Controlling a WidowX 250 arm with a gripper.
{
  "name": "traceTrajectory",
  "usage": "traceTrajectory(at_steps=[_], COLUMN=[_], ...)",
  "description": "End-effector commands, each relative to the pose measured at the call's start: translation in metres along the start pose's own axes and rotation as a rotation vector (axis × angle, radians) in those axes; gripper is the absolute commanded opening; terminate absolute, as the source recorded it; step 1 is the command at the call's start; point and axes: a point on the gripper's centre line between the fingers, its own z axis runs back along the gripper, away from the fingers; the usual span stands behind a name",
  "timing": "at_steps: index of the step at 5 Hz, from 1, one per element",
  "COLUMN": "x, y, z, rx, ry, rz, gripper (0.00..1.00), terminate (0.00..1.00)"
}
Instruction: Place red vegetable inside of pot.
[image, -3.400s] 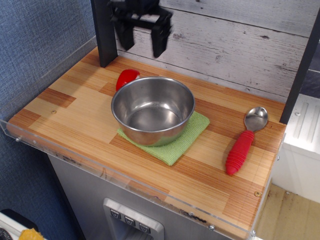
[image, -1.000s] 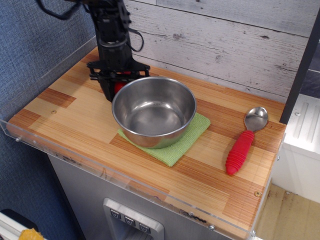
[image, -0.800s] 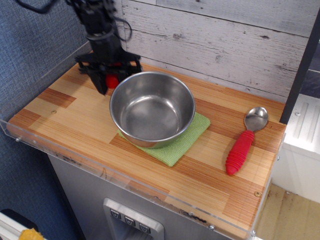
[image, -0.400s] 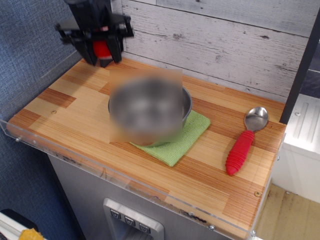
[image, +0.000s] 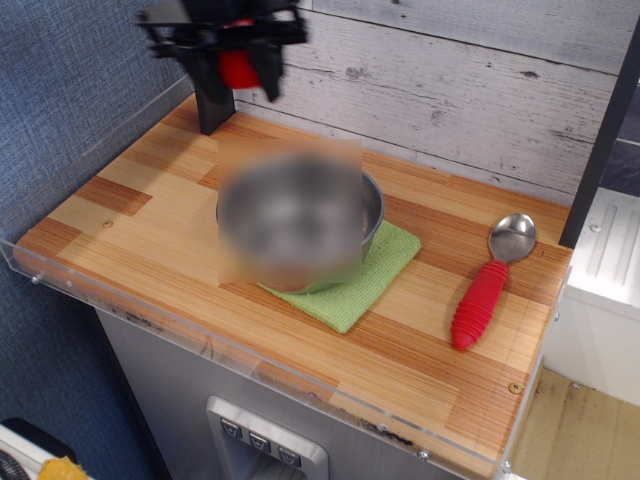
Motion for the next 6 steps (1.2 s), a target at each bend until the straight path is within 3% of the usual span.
traceTrajectory(at_steps=[1, 3, 4, 6], x=[-0.037, -0.070, -0.073, -0.068], y=[-0.031, -0.007, -0.001, -0.004], z=[-0.009, -0.054, -0.076, -0.097], rx=[-0.013, 0.024, 0.016, 0.027], ry=[0.068, 0.166, 0.203, 0.210], rz=[-0.092, -0.019, -0.010, -0.061], gripper=[0.00, 0.00, 0.00, 0.00], terminate=[0.00, 0.00, 0.00, 0.00])
